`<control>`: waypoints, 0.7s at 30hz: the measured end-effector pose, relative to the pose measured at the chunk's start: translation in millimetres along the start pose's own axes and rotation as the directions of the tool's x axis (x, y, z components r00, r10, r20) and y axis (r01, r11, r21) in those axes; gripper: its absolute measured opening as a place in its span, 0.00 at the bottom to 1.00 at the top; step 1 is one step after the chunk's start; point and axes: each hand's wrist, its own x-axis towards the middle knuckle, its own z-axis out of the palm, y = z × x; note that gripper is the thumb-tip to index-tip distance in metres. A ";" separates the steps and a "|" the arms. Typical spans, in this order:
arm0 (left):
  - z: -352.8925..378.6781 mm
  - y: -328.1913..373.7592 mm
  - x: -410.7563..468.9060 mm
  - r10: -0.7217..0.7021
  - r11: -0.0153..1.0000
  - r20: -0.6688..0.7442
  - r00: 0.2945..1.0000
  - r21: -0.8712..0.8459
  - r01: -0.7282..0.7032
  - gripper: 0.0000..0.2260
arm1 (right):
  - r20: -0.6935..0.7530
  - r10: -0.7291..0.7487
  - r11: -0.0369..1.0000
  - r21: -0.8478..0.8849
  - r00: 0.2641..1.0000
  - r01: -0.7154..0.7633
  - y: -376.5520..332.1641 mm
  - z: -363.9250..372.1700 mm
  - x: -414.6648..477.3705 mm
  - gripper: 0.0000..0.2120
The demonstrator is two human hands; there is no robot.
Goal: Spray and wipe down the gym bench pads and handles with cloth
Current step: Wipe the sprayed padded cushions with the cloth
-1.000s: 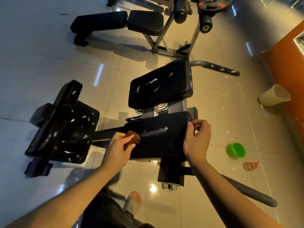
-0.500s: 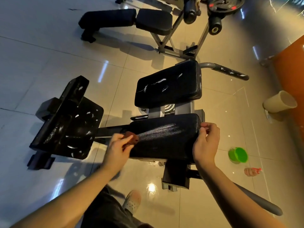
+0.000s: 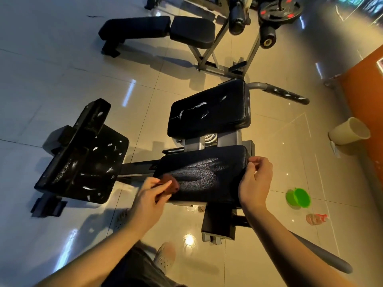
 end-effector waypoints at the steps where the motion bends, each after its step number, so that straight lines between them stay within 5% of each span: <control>1: -4.6 -10.6 11.8 -0.092 0.995 -0.022 0.996 0.028 0.092 0.19 | -0.004 -0.003 1.000 -0.002 1.000 0.003 -1.5 0.3 -0.1 0.06; 5: 11.8 24.4 58.6 -0.136 0.989 -0.072 0.988 0.054 0.140 0.17 | -0.002 0.012 1.000 -0.003 1.000 -0.012 -2.8 -0.7 -2.1 0.06; 10: 48.3 126.0 46.2 0.207 0.977 0.030 0.978 -0.054 -0.205 0.20 | -0.004 0.026 1.000 0.005 1.000 -0.026 0.3 -0.5 -1.9 0.06; 13: 32.3 94.2 16.8 0.330 0.943 0.146 0.932 -0.096 -0.319 0.23 | 0.001 0.043 0.998 0.038 0.999 -0.043 6.4 -2.8 0.8 0.06; 18: 0.7 -8.2 30.9 -0.058 0.998 -0.023 0.998 0.025 0.058 0.19 | -0.011 0.043 0.997 0.063 0.999 -0.042 8.1 -2.9 2.4 0.08; 21: 8.6 11.0 66.3 -0.137 0.986 -0.037 0.990 0.094 0.140 0.17 | 0.000 0.016 0.998 0.065 1.000 -0.016 6.2 1.0 -0.3 0.09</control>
